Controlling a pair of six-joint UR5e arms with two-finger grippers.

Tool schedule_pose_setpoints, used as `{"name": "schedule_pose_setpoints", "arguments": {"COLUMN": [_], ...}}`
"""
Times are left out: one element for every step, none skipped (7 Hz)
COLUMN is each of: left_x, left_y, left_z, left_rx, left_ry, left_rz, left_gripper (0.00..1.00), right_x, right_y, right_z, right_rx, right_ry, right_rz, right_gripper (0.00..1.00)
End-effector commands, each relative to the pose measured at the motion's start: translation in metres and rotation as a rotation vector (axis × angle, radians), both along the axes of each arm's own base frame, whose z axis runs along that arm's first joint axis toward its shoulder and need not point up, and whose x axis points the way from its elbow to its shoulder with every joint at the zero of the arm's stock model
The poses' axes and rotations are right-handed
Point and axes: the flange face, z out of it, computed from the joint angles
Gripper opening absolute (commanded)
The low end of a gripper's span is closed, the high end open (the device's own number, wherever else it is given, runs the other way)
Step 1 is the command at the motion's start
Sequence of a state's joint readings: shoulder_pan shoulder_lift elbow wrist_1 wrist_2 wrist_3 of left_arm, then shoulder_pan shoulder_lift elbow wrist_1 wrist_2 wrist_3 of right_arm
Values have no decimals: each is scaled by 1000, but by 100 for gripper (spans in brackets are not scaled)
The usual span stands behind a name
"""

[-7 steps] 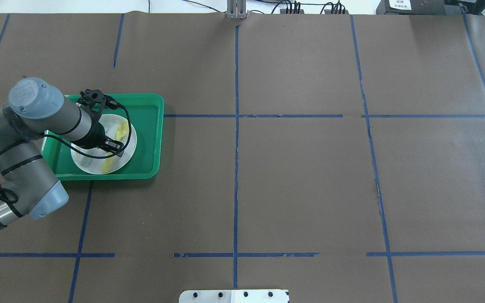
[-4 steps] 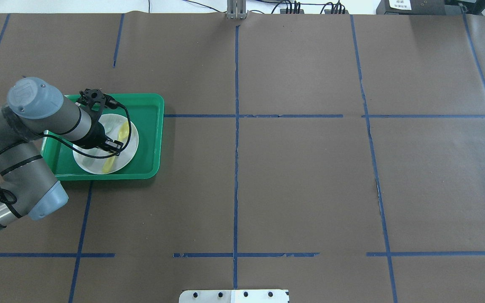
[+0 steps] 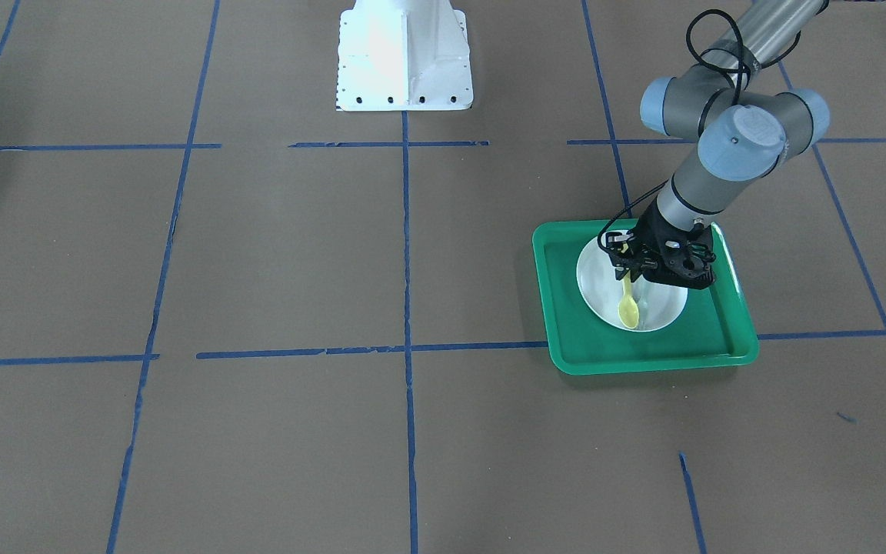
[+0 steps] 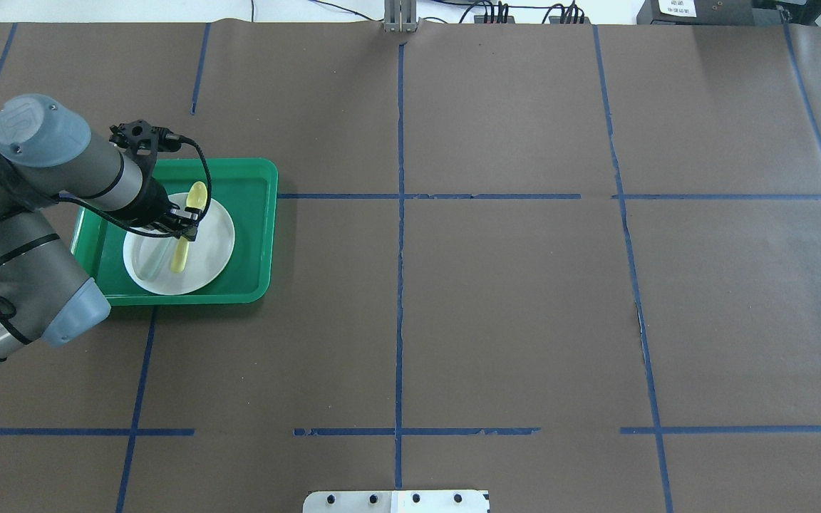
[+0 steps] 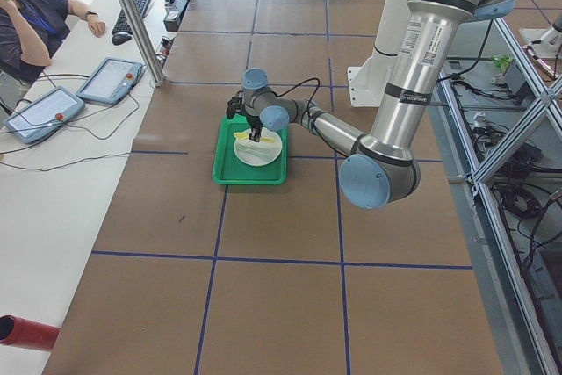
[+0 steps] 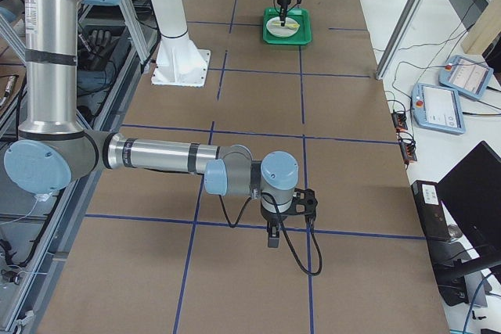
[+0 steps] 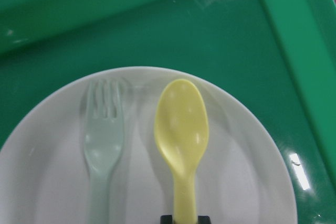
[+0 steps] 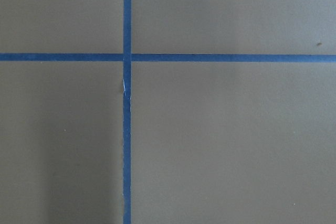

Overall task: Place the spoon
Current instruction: 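Carry the yellow spoon off the plate and lower it onto the tray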

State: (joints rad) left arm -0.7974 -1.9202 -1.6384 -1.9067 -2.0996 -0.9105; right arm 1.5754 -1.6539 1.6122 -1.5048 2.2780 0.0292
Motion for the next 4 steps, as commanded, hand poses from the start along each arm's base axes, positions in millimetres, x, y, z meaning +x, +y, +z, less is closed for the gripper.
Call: {"name": "schedule_pose_setpoints", "arguments": {"left_x": [31, 62, 74, 82], "left_y": [-10, 10, 10, 9], "left_z": [-60, -58, -55, -47], "left_rx": [-129, -184, -207, -225], "left_ry": [36, 31, 23, 6], "left_rz": [-93, -88, -94, -100], "left_gripper": [0, 0, 0, 0], "right_x": [0, 0, 0, 0], "right_y": [1, 0, 0, 0], "right_z": [1, 0, 0, 0], "right_rx": [-1, 0, -1, 0], "right_ry": [0, 0, 0, 0], "right_rz": [0, 0, 0, 0], "right_gripper": [100, 100, 100, 100]}}
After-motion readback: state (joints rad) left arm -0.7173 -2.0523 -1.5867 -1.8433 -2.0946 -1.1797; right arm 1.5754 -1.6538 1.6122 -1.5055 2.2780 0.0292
